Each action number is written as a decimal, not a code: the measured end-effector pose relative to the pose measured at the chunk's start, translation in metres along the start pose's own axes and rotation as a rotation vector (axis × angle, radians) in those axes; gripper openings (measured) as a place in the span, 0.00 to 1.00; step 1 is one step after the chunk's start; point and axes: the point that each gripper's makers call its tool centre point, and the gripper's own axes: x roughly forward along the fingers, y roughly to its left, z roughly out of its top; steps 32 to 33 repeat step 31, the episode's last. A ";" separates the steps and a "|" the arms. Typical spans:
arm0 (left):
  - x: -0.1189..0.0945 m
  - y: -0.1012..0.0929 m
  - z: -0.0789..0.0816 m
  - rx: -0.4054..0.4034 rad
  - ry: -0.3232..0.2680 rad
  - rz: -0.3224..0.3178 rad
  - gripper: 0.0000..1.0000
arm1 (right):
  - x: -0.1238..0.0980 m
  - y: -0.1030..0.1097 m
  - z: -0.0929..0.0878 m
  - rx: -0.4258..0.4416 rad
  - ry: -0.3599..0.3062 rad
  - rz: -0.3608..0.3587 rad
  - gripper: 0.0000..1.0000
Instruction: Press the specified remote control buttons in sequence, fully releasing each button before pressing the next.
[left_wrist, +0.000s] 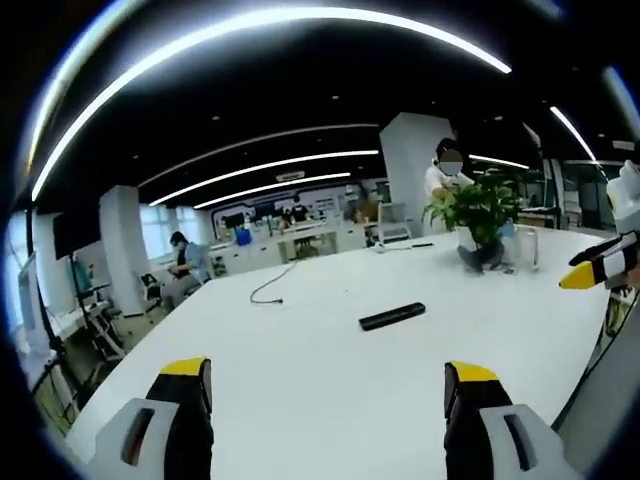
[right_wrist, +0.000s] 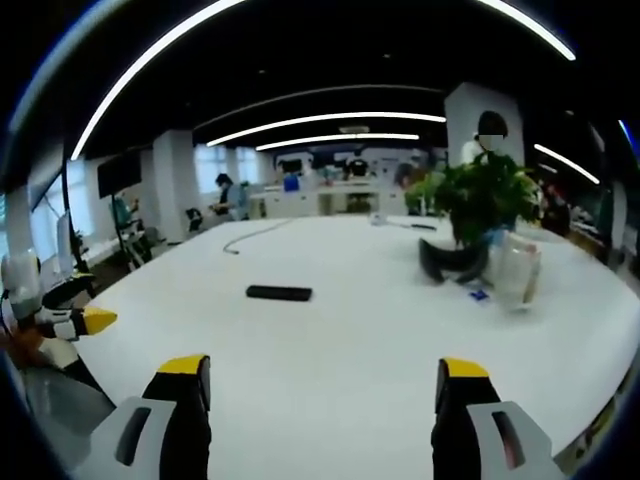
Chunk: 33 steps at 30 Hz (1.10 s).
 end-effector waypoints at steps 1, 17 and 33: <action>0.000 -0.001 -0.001 0.007 0.005 -0.004 1.00 | 0.000 0.000 0.000 0.004 -0.002 0.002 0.92; 0.000 -0.006 -0.004 0.000 0.032 -0.020 1.00 | -0.002 0.004 0.001 0.014 -0.007 0.028 0.91; -0.001 -0.003 -0.007 -0.021 0.052 -0.012 1.00 | -0.002 0.004 0.002 0.014 -0.013 0.031 0.90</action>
